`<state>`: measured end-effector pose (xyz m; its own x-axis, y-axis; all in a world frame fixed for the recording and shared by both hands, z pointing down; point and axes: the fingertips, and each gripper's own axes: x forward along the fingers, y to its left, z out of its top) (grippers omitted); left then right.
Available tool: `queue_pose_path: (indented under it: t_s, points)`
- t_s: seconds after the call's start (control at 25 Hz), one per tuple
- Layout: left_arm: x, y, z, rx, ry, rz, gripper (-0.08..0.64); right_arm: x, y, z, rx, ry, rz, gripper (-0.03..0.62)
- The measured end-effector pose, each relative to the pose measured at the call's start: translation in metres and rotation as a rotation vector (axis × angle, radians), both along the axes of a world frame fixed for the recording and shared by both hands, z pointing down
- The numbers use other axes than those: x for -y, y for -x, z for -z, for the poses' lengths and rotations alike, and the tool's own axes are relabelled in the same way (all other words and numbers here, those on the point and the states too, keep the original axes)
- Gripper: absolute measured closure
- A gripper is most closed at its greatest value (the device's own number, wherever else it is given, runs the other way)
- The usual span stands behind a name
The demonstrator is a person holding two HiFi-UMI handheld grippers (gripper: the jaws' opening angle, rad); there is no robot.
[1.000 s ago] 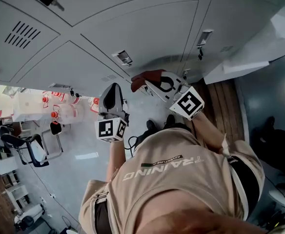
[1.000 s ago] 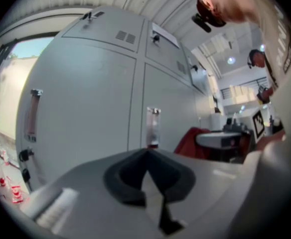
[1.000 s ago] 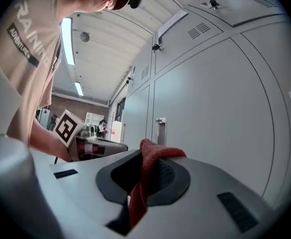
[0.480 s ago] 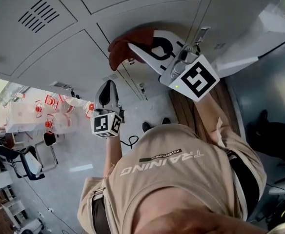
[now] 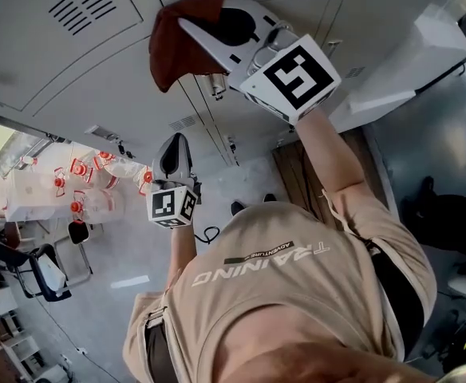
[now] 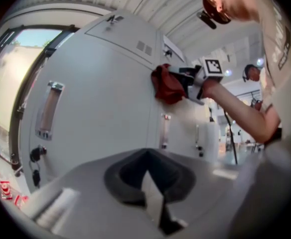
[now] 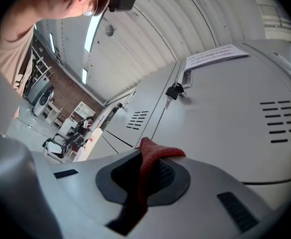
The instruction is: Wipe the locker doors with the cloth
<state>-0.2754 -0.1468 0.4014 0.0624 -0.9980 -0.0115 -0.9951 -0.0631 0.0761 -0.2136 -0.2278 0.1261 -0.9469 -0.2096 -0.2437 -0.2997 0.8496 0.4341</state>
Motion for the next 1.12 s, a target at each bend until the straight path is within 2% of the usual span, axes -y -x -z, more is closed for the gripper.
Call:
queue_pose_path:
  t_s: [0.16, 0.36, 0.88, 0.96, 1.12]
  points:
    - [-0.005, 0.002, 0.000, -0.008, 0.004, -0.006, 0.555, 0.005, 0.001, -0.003, -0.003, 0.014, -0.027, 0.563]
    - [-0.006, 0.006, -0.005, -0.020, 0.011, -0.022, 0.555, 0.010, 0.001, -0.024, -0.015, 0.107, -0.008, 0.563]
    - [0.001, -0.005, -0.017, -0.022, 0.040, -0.088, 0.555, 0.022, -0.004, -0.143, -0.133, 0.326, -0.011, 0.565]
    - [0.002, -0.005, -0.019, -0.021, 0.046, -0.091, 0.555, 0.023, -0.005, -0.159, -0.118, 0.367, -0.003, 0.565]
    - [0.004, -0.006, -0.023, -0.017, 0.055, -0.098, 0.555, 0.025, -0.013, -0.172, -0.030, 0.445, 0.035, 0.563]
